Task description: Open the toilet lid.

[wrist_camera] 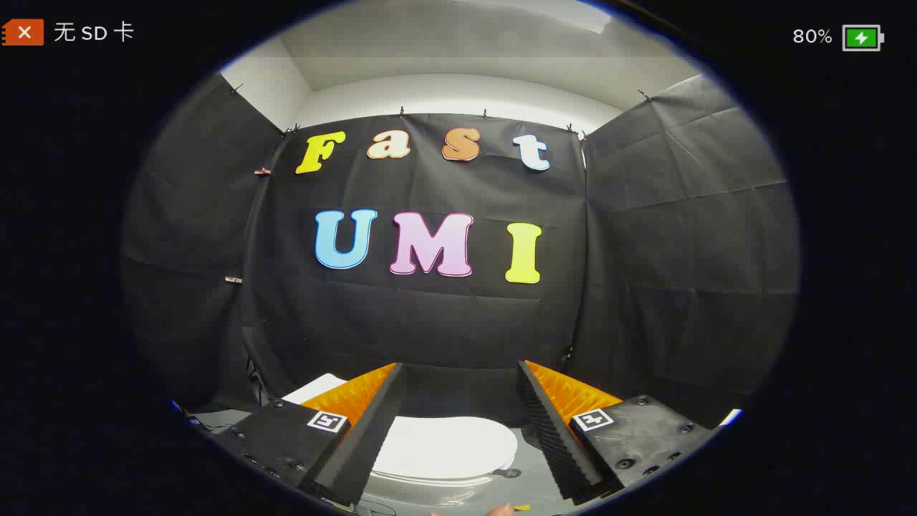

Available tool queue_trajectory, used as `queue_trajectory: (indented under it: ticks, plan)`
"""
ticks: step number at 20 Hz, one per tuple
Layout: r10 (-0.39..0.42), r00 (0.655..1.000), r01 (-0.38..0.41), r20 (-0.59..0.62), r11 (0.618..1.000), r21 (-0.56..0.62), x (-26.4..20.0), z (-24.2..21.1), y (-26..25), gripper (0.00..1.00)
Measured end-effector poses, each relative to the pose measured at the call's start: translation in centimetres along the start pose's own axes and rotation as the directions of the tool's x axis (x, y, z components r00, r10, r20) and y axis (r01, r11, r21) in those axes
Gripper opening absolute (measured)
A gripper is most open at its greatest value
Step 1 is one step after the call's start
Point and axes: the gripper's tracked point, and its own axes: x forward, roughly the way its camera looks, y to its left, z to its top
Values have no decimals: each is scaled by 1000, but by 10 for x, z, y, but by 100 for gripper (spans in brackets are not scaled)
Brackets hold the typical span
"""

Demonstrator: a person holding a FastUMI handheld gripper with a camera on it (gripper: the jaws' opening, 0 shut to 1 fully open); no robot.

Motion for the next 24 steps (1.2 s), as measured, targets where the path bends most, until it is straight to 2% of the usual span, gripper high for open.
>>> queue_trajectory:
  ticks: [3,8,14,24]
  plan:
    - [7,1000,-7,5,1000,12,1,2,2,98]
    - [-28,999,28,18,1000,-6,2,6,0,98]
    - [-13,1000,12,11,999,39,3,3,1,98]
    - [13,999,-13,41,1000,-4,11,-24,-1,98]
